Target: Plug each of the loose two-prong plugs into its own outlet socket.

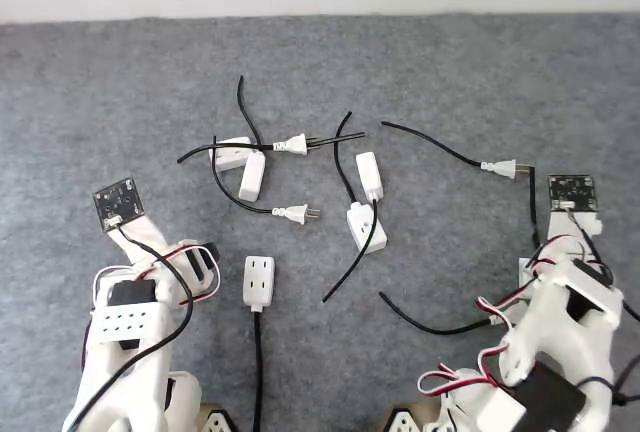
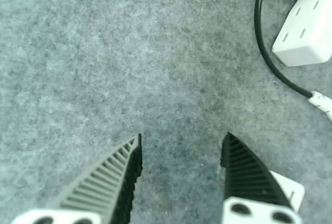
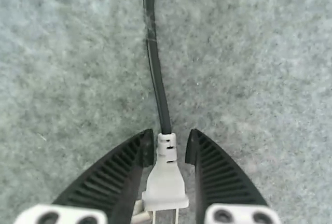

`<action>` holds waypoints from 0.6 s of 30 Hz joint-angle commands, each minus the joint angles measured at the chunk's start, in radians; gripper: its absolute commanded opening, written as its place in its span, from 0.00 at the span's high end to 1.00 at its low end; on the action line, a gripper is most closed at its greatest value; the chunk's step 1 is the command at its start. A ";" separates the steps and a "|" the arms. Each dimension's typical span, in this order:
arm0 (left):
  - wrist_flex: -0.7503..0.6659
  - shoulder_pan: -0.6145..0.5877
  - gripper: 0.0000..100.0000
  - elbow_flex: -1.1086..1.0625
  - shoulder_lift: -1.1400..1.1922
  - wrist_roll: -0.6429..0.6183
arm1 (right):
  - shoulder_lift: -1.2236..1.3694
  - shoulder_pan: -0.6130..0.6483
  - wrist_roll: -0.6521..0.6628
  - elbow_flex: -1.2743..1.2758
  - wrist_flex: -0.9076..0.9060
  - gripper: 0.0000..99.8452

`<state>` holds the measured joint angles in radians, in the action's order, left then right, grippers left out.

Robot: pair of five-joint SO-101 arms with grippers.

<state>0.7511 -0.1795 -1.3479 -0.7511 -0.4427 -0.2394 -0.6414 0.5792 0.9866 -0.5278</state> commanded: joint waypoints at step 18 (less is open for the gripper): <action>-0.002 -0.002 0.77 0.044 -0.002 -0.002 | 0.214 -0.015 -0.015 -0.141 0.018 0.93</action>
<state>0.7511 -0.1795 -1.3479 -0.7511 -0.4427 -0.0844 -0.6429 0.5746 0.9053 -0.5217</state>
